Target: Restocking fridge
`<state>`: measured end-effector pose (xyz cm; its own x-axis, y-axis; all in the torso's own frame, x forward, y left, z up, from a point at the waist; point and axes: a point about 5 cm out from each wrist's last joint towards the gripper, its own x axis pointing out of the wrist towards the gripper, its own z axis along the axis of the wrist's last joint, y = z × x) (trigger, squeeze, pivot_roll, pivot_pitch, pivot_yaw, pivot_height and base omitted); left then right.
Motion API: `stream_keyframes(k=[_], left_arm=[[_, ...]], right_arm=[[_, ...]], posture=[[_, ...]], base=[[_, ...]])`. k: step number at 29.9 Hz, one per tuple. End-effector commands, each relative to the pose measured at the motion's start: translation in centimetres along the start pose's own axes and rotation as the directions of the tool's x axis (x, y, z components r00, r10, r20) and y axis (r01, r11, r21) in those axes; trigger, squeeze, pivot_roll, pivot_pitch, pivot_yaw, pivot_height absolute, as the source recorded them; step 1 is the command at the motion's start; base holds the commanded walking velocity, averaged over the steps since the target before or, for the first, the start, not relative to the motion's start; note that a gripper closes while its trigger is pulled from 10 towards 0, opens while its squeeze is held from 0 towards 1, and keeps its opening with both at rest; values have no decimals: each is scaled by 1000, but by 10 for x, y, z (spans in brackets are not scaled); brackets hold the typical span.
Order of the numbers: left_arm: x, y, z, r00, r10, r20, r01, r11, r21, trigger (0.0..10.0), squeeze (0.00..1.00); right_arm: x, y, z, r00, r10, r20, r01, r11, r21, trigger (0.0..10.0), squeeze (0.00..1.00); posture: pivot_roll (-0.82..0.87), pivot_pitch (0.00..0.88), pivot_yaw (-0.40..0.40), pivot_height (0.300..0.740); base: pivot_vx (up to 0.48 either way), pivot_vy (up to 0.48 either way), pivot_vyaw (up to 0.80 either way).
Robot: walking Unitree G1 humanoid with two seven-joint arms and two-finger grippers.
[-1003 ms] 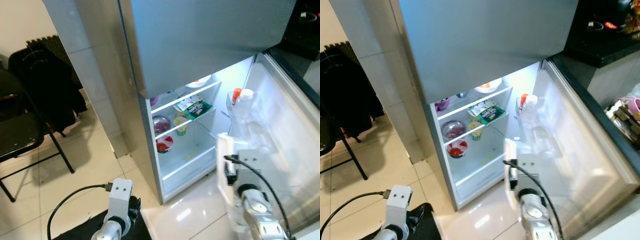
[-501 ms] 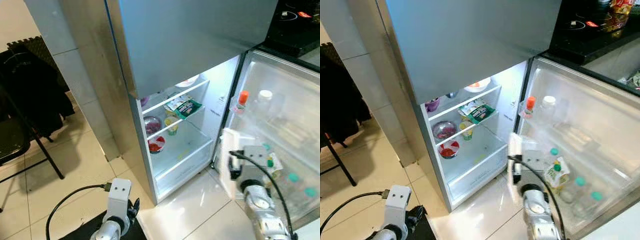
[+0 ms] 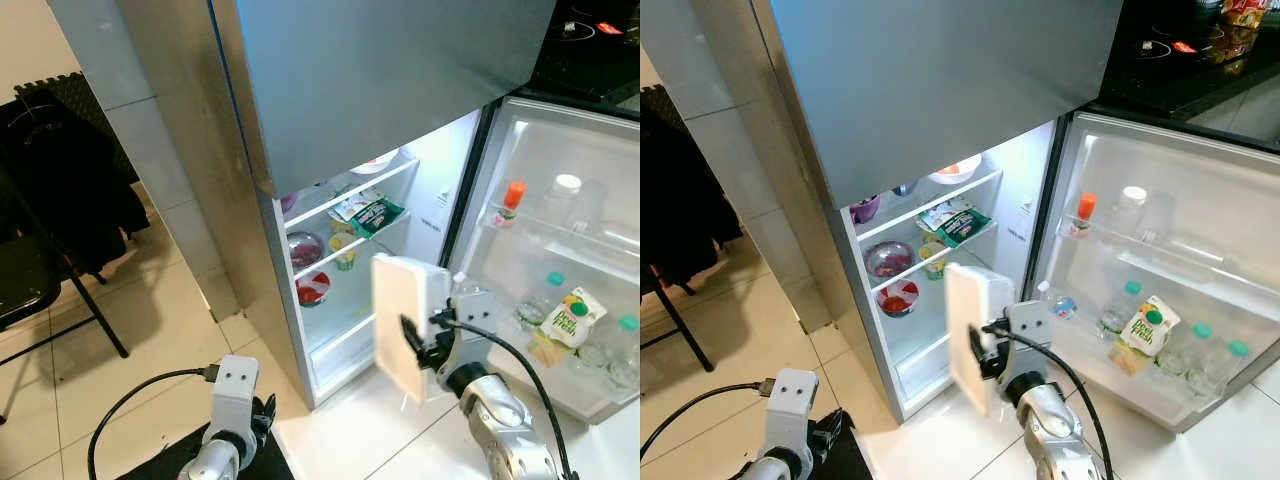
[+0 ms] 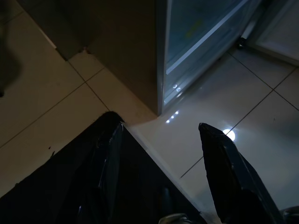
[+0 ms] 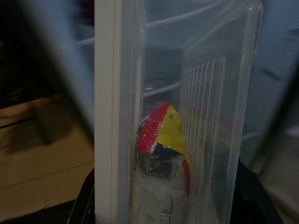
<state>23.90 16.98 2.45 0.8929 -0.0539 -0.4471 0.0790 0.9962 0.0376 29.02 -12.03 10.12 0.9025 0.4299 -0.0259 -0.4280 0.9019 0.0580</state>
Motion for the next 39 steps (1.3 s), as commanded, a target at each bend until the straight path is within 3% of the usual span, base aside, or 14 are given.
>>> stream_keyframes(k=[1,3,6,9,17,39], left_arm=[[-2,3,-9,999,32,-34,-33,999,-6,10000,0],[-1,6,-10,998,57,-38,-57,998,-4,10000,0],[0,8,-10,996,79,-40,-79,997,-2,10000,0],[1,13,-10,993,111,-41,-111,994,0,10000,0],[0,15,-13,987,155,-53,-155,988,5,10000,0],[3,19,-14,978,198,-68,-198,980,-6,10000,0]], right_arm=[[-1,17,2,991,135,-3,-135,991,10,10000,0],[-3,29,1,974,226,-21,-226,974,6,10000,0],[-4,34,0,965,261,-35,-261,965,-6,10000,0],[2,23,-2,988,154,-32,-155,987,-29,10000,0],[0,5,-1,999,35,-29,-35,999,-28,10000,0],[-1,7,-7,999,19,-47,-20,1000,-21,10000,0]], posture=[[-75,129,56,736],[-75,129,54,736],[-75,129,54,736],[-70,124,51,736],[-73,121,51,736],[-68,128,57,736]], base=[[0,0,0],[0,0,0],[0,0,0],[0,0,0],[0,-154,0],[0,-384,0]])
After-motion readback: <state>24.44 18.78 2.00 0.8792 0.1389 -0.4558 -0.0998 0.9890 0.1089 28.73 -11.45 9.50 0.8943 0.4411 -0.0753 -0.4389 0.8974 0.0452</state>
